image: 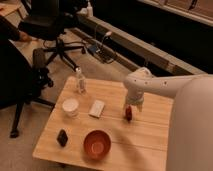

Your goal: Place the pepper in the ceramic cup

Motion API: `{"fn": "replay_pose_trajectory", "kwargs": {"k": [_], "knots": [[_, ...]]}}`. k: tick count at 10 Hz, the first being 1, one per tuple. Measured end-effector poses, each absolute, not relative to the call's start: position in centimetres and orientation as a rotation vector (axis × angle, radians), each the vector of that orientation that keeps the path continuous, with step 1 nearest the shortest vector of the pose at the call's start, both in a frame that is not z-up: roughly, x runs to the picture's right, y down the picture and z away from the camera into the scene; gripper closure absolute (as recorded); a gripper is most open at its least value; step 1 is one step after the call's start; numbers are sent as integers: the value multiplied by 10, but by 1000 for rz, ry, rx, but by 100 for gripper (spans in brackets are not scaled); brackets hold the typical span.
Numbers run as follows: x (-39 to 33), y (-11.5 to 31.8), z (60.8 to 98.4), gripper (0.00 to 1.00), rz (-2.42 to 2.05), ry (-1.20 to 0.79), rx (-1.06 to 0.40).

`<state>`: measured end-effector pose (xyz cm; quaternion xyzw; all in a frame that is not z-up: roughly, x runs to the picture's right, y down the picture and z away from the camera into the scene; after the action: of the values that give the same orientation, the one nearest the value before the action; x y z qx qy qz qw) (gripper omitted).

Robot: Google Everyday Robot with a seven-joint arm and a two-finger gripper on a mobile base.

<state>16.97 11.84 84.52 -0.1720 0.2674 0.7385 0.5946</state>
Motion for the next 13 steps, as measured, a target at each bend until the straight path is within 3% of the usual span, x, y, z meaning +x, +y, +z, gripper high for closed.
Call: {"fn": "replay_pose_trajectory", "kwargs": {"k": [13], "knots": [[170, 84, 905, 35, 1550, 769, -562]]}}
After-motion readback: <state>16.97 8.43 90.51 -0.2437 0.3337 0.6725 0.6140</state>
